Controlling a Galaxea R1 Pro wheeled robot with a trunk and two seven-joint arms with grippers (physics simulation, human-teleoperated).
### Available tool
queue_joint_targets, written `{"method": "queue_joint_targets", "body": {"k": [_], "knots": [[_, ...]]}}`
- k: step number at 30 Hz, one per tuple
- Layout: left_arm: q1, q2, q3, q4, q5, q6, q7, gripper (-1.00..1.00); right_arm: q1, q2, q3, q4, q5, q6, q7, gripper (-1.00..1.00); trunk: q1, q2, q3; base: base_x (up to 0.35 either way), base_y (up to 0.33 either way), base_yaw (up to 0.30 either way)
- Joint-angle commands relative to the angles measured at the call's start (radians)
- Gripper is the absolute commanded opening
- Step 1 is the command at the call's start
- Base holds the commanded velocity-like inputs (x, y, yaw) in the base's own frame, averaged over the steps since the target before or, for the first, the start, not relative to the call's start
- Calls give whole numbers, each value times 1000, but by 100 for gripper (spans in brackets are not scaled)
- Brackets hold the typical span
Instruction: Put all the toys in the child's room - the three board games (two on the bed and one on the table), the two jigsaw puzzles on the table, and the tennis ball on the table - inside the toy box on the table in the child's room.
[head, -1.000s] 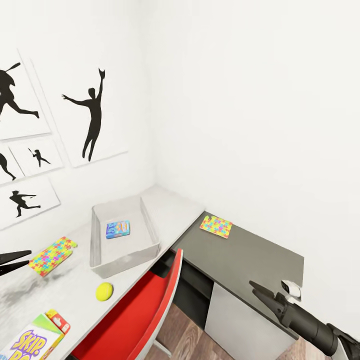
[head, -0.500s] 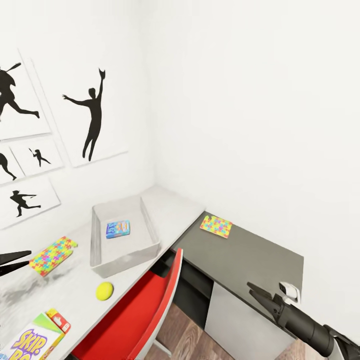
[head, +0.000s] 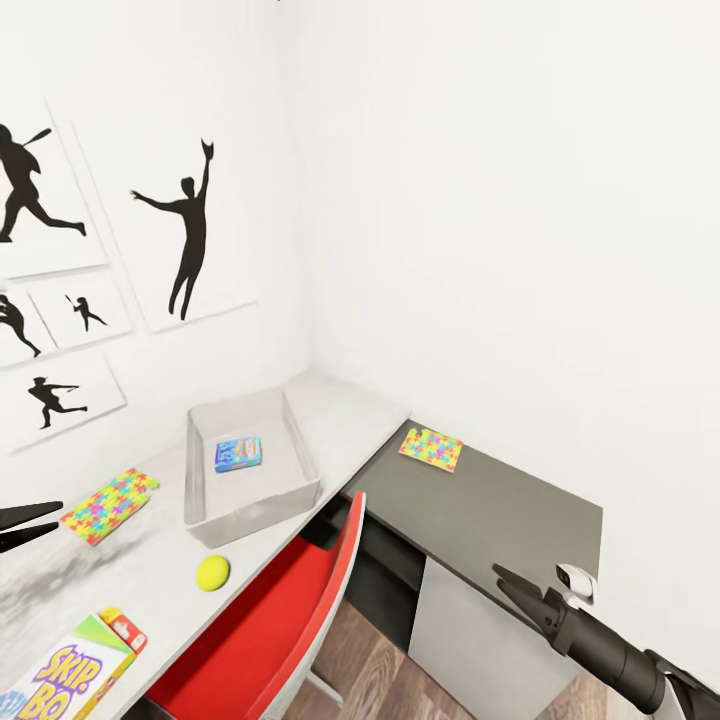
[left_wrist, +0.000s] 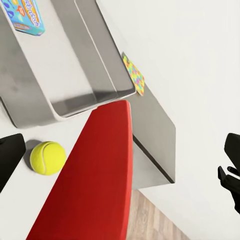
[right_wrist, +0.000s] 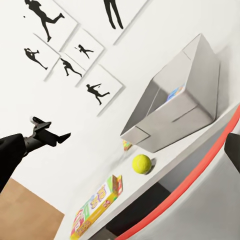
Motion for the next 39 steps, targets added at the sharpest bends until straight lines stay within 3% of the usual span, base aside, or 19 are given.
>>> {"method": "queue_joint_targets", "body": {"k": [1, 39], "knots": [[-1, 0, 0, 0, -2, 11, -5, 100, 0, 0, 0, 0, -3, 10, 2, 100, 1, -2, -1, -8, 0, 0], [-1, 0, 0, 0, -2, 9, -5, 100, -1, 0, 0, 1, -2, 4, 5, 100, 1, -2, 55, -73, 44, 0]]}}
